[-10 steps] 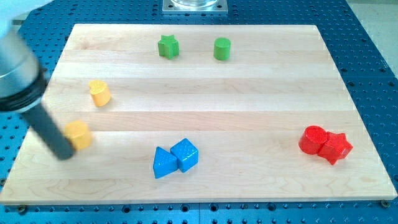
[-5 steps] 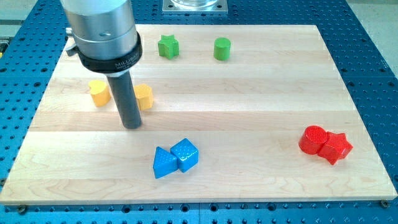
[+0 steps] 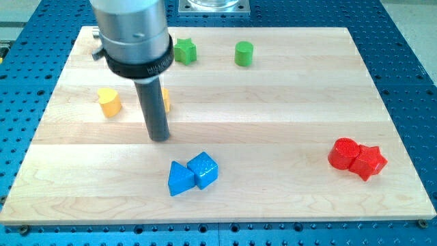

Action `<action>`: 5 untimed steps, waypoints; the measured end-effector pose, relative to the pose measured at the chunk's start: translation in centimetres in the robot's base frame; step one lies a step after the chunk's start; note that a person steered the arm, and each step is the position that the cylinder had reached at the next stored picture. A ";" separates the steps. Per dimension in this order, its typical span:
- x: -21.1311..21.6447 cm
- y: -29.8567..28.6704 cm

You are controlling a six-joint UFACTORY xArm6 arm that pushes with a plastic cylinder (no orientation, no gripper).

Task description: Keep hexagon on right side of heart

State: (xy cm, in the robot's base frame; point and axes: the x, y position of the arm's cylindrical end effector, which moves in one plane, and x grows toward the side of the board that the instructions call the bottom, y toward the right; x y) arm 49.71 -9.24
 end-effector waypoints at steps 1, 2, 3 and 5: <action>0.4 0.0; 0.0 -0.2; -1.5 -0.2; 0.7 13.3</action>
